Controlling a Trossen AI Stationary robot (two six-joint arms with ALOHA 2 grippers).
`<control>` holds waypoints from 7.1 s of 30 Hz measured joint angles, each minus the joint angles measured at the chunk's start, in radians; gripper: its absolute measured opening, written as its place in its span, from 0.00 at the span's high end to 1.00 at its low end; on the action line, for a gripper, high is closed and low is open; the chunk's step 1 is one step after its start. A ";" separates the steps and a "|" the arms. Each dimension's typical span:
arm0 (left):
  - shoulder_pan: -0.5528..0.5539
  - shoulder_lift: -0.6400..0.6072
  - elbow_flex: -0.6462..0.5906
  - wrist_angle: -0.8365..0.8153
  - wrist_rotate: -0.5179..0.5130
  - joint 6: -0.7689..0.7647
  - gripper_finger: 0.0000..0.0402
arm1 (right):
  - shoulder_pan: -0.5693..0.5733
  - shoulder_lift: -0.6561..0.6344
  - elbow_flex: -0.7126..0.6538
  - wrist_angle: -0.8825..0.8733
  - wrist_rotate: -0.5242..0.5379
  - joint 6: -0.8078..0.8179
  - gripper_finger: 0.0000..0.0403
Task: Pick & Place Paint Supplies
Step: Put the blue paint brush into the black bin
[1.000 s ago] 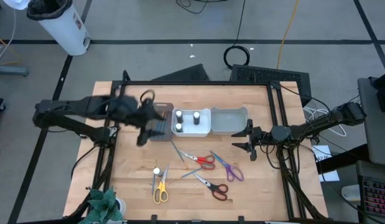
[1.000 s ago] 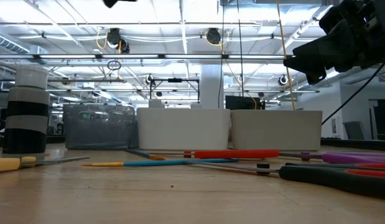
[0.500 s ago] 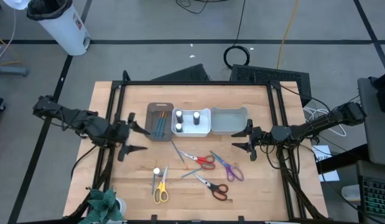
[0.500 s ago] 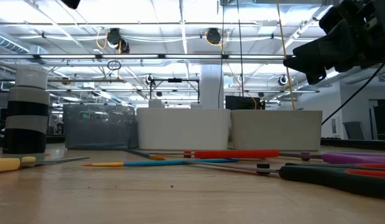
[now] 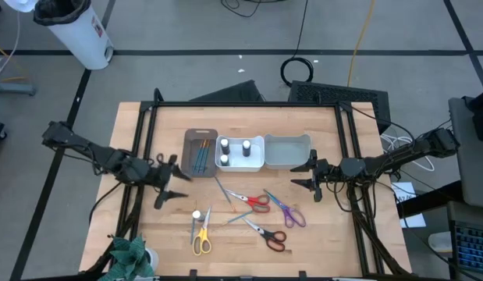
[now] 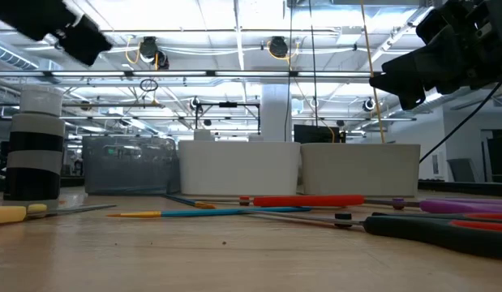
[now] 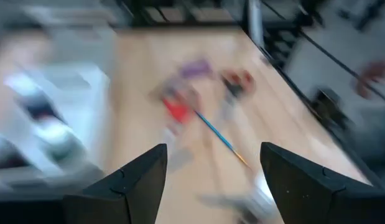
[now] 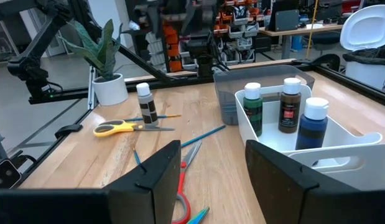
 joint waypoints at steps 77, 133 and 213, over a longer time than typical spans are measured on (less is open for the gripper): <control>0.003 0.750 0.003 -0.022 0.264 0.305 0.98 | 0.000 0.000 0.000 0.000 0.000 0.000 0.58; -0.197 0.438 0.044 -0.165 -0.118 -0.020 0.60 | 0.000 0.000 0.000 0.000 0.000 0.000 0.58; -0.095 0.123 0.043 0.045 -0.355 0.049 1.00 | 0.000 0.000 0.000 0.002 0.000 0.000 0.58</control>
